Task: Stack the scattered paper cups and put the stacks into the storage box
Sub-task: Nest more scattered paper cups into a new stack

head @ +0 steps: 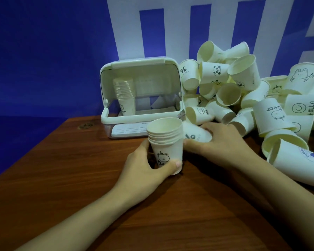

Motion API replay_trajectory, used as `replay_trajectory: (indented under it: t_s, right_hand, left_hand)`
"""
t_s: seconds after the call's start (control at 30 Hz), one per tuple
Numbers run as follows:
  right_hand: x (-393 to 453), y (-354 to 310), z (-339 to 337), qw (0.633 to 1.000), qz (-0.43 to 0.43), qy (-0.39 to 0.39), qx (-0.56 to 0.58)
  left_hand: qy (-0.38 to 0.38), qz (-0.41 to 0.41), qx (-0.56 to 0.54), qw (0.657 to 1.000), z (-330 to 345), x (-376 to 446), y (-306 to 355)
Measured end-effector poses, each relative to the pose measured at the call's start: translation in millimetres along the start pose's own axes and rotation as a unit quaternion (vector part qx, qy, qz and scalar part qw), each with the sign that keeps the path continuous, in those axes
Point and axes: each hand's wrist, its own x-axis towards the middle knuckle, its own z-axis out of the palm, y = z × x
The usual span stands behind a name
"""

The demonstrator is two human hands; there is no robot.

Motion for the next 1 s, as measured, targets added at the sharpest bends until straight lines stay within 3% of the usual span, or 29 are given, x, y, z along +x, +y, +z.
replay_trajectory:
  t_s: [0.13,0.27,0.43,1.0]
  right_hand:
    - [2,0,-17,0.973,-0.009,0.139,0.185]
    - [-1,-6,-18,0.924,-0.056,0.178,0.335]
    - [-9,-18,-14,0.906,-0.115,0.211,0.348]
    - [-10,-23,-9,0.88,-0.148,0.208,0.4]
  left_hand:
    - [-0.009,-0.03,-0.065,0.997,-2,2,1]
    - [-0.013,-0.022,-0.059,0.998,-2,1,0]
    - [-0.018,-0.014,-0.07,0.997,-3,1,1]
    - [-0.04,-0.006,-0.075,0.996,-6,-1,5]
